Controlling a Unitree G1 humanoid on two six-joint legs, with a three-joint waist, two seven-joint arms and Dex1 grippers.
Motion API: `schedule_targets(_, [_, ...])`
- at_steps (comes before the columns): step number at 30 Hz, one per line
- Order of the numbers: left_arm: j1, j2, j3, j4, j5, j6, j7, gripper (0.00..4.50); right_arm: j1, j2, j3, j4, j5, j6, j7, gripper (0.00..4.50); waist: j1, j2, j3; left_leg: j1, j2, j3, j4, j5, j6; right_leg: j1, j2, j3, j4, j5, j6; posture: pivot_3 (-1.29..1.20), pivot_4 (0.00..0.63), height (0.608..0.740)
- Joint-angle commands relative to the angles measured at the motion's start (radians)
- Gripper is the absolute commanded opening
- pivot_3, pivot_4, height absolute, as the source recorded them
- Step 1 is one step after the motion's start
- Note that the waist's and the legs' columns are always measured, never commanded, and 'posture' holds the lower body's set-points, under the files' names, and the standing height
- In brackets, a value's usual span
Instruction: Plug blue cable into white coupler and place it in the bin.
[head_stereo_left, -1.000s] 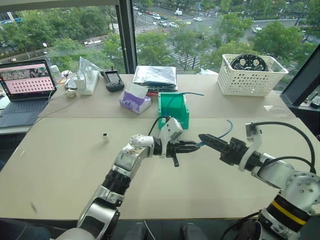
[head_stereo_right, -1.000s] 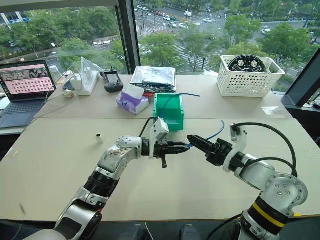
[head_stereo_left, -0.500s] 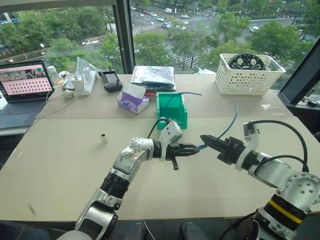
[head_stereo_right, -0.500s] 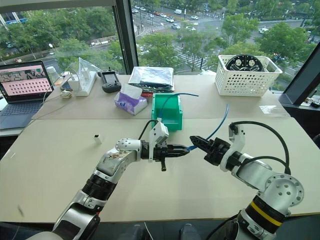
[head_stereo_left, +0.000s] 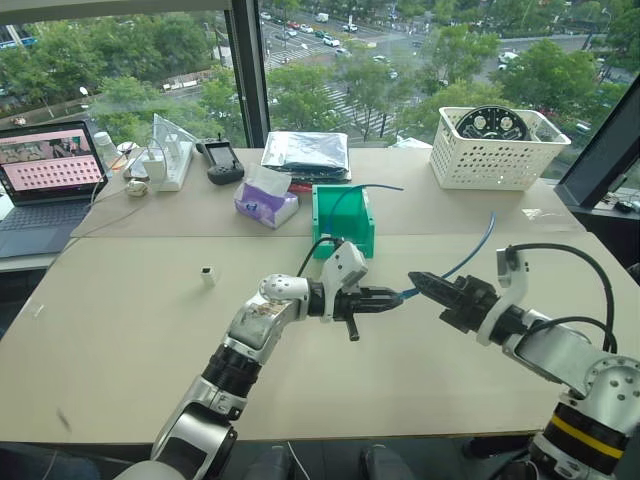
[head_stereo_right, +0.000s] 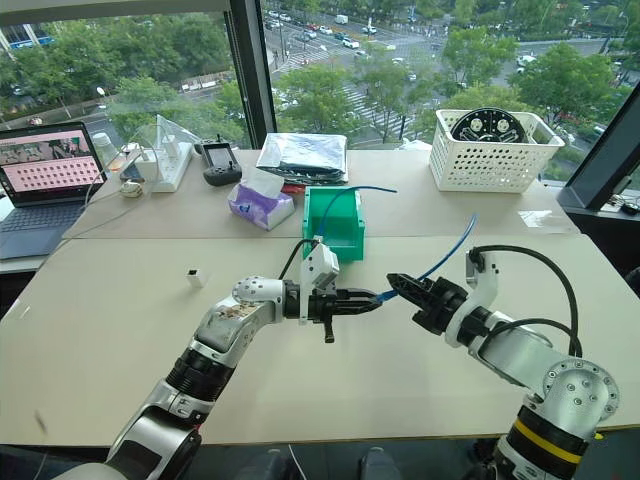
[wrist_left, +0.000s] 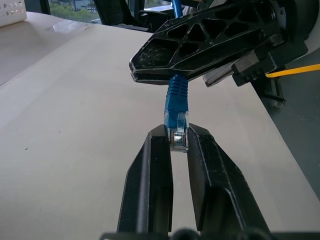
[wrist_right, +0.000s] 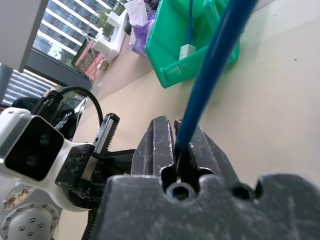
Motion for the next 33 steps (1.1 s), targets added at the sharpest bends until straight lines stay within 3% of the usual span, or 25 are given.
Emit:
schedule_targets(1, [-0.009, -0.003, 0.001, -0.012, -0.005, -0.016, 0.007, 0.04, 0.049, -0.082, 0.058, -0.024, 0.119, -0.104, -0.049, 1.81, 0.000, 0.000, 0.000, 0.000, 0.000, 0.000, 0.000, 0.000, 0.000, 0.000, 0.000, 0.000, 0.000, 0.000, 0.000, 0.00, 0.150, 0.728])
schedule_targets(10, [-0.011, -0.003, -0.006, -0.005, -0.003, -0.027, 0.008, 0.04, 0.143, -0.224, 0.188, -0.049, 0.275, -0.304, -0.102, 1.81, 0.001, 0.000, 0.000, -0.001, 0.000, 0.000, 0.000, 0.000, 0.000, 0.000, 0.000, 0.000, -0.001, -0.003, 0.005, 0.00, 0.150, 0.728])
schedule_targets(26, [-0.008, -0.003, -0.025, -0.003, 0.000, -0.045, 0.004, 0.04, 0.202, -0.346, 0.316, -0.086, 0.344, -0.460, -0.077, 1.81, 0.009, -0.001, 0.000, -0.002, 0.001, 0.000, 0.000, 0.000, 0.001, 0.000, 0.000, 0.000, -0.002, -0.003, 0.005, 0.00, 0.150, 0.728])
schedule_targets(30, [-0.008, -0.002, -0.021, -0.001, -0.003, -0.044, 0.005, 0.04, 0.199, -0.355, 0.331, -0.080, 0.345, -0.478, -0.067, 0.94, 0.013, -0.001, 0.000, -0.002, 0.001, 0.000, 0.000, 0.000, 0.001, 0.000, 0.000, 0.000, -0.002, -0.003, 0.005, 0.00, 0.150, 0.728])
schedule_targets(32, [-0.009, -0.003, -0.018, 0.002, -0.004, -0.044, 0.007, 0.04, 0.198, -0.362, 0.336, -0.077, 0.346, -0.487, -0.062, 0.13, 0.014, -0.001, 0.000, -0.002, 0.001, 0.001, 0.000, 0.000, 0.001, 0.000, 0.000, 0.000, -0.002, -0.003, 0.005, 0.00, 0.150, 0.728])
schedule_targets(33, [-0.009, -0.004, -0.014, 0.003, -0.007, -0.042, 0.010, 0.04, 0.198, -0.365, 0.337, -0.076, 0.346, -0.492, -0.058, 0.05, 0.014, -0.001, 0.000, -0.002, 0.001, 0.001, 0.000, 0.000, 0.001, 0.000, 0.000, 0.000, -0.002, -0.003, 0.005, 0.00, 0.150, 0.728])
